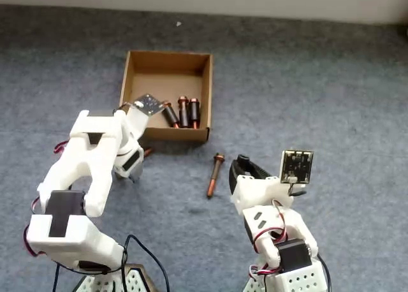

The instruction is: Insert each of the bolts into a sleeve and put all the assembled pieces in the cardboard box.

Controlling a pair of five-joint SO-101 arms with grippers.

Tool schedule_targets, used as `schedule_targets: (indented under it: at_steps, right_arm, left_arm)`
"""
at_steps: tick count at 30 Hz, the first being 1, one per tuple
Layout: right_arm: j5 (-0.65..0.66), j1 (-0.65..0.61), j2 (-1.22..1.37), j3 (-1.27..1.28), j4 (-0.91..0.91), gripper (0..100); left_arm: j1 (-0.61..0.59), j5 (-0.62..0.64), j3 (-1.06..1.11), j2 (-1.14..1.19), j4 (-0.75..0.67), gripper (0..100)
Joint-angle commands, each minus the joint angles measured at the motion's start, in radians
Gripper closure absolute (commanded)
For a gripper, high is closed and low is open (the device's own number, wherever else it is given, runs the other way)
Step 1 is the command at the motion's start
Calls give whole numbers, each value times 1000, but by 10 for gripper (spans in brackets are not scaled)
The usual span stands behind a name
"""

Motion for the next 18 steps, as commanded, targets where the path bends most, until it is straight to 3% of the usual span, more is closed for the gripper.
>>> schedule_targets:
  at_steps: [1,4,11,18]
  right_arm:
    - [9,10,-16,-7,-22,994]
    - [9,10,-16,-7,-22,994]
    - [9,12,-16,-7,-22,994]
    - [9,25,-16,-5,-22,994]
  left_arm:
    - [-4,-11,-22,1,-6,819]
    - [-4,-11,-18,1,-2,829]
    - [39,-8,-16,-2,34,998]
    - [101,40,41,-122,77,995]
